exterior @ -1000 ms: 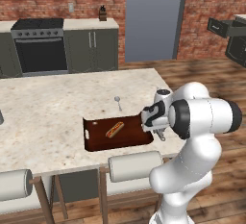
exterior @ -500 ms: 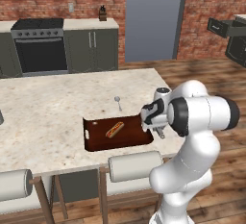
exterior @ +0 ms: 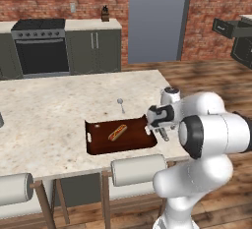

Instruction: Take the tongs from the drawer on the left and place them on the dining counter next to the tray containing the hot dog.

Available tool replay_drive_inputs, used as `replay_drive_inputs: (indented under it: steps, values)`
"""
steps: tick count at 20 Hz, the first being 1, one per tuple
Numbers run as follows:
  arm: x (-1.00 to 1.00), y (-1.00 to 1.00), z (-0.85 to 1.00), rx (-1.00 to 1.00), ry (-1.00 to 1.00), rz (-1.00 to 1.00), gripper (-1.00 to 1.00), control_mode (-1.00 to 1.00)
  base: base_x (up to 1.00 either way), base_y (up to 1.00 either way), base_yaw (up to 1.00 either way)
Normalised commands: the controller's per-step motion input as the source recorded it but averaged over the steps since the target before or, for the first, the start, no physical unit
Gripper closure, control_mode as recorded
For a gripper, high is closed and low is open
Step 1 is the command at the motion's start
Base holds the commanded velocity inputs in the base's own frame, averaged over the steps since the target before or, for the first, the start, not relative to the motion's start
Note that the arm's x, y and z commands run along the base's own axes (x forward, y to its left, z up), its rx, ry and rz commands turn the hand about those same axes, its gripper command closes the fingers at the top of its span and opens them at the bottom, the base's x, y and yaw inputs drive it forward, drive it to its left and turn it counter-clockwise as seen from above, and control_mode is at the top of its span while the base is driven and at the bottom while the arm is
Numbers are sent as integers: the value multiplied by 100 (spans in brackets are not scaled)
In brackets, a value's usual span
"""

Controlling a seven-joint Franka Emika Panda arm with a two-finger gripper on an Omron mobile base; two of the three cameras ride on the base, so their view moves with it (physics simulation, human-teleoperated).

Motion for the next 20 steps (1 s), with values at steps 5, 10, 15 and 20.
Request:
replay_drive_inputs:
  steps: [5,10,15,20]
  values:
    - [-2,0,95,0,-4,0,-100,-100,0,0,0]
    - [-31,8,100,0,-14,0,-100,-100,0,0,0]
    - [-55,22,94,0,-23,0,-100,-100,0,0,0]
    - [-42,37,87,0,-23,0,-100,-100,0,0,0]
